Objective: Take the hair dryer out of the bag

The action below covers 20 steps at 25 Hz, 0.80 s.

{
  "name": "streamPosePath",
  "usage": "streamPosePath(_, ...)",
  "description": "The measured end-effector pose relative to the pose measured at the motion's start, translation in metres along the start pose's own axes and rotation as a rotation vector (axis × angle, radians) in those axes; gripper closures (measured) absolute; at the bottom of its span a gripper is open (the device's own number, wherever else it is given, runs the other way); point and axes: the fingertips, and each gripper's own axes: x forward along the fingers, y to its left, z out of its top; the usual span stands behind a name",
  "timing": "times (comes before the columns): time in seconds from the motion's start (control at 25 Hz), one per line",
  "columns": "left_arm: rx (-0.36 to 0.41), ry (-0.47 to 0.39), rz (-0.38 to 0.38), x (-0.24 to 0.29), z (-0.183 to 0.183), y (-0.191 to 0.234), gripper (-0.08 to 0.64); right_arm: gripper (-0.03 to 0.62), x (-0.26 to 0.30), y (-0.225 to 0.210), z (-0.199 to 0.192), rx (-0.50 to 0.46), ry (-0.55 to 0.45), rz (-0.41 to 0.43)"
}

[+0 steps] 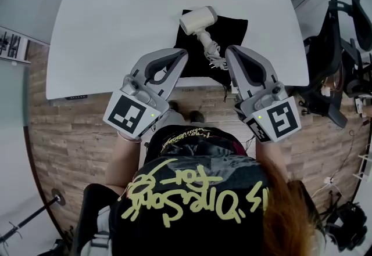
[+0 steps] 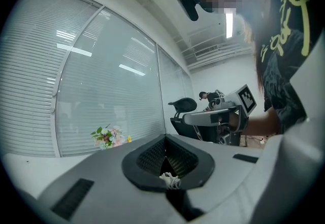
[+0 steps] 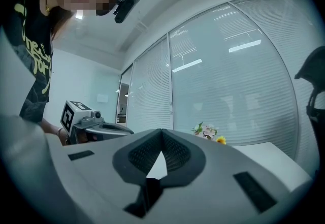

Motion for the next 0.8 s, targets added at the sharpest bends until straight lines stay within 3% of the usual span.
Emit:
streamPosePath(0.4,-0.010,-0.012,-0.006,0.003,-0.003,0.000,0.568,0.589,-0.003,-0.001,-0.012,-0.043,0.061,-0.001)
streamPosePath(0.8,-0.010,-0.020,-0.009,0.007,-0.004,0.002,0.568,0.589,-0.003,-0.005,-0.014,-0.006,0.058,-0.008)
